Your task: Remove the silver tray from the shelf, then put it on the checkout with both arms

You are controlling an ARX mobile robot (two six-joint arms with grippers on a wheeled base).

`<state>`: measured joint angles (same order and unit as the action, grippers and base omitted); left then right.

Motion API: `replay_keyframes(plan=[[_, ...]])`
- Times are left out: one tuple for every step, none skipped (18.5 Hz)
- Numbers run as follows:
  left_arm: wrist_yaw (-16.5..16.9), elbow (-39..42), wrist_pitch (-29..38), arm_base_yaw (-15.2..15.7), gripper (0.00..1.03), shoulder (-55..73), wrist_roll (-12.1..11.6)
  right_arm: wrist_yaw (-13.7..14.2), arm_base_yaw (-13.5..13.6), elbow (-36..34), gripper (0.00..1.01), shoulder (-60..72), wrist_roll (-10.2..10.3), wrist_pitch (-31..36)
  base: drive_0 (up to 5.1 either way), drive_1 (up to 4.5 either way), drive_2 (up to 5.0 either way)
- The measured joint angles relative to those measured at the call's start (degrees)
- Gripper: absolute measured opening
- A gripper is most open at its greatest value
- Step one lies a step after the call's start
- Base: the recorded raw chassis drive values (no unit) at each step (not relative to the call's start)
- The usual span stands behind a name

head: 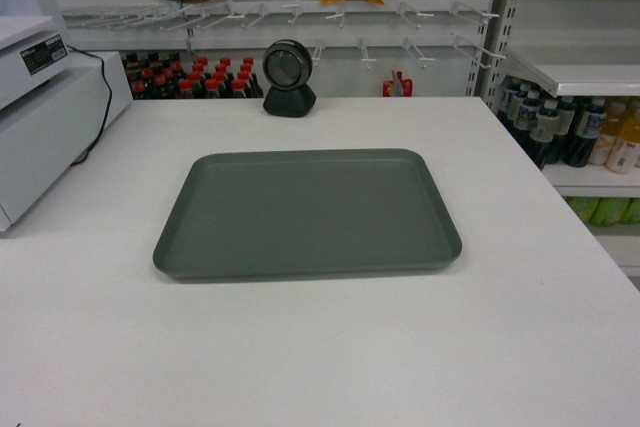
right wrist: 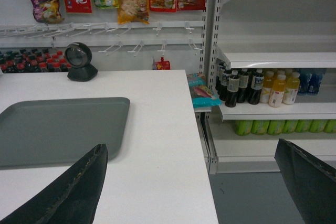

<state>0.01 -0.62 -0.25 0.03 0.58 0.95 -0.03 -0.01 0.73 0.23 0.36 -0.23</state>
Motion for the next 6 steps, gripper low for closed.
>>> replay_keyframes(plan=[[0.0,0.0,0.0,0.0,0.98,0.0,0.0,0.0,0.0,0.0,0.98,0.0,0.0,0.0,0.0,0.0,0.0],[0.0,0.0,0.0,0.0,0.98,0.0,0.02,0.0,0.0,0.0,0.98,0.0,0.0,0.0,0.0,0.0,0.0],[0.0,0.0,0.0,0.0,0.98,0.0,0.0,0.0,0.0,0.0,0.98,0.0,0.0,0.0,0.0,0.0,0.0],[0.0,0.0,0.0,0.0,0.98,0.0,0.0,0.0,0.0,0.0,0.98,0.0,0.0,0.0,0.0,0.0,0.0],[0.0,0.0,0.02,0.0,0.98,0.0,0.02,0.0,0.0,0.0,0.98,0.0,0.0,0.0,0.0,0.0,0.0],[0.0,0.0,0.0,0.0,0.98,0.0,0.0,0.0,0.0,0.0,0.98,0.0,0.0,0.0,0.0,0.0,0.0]])
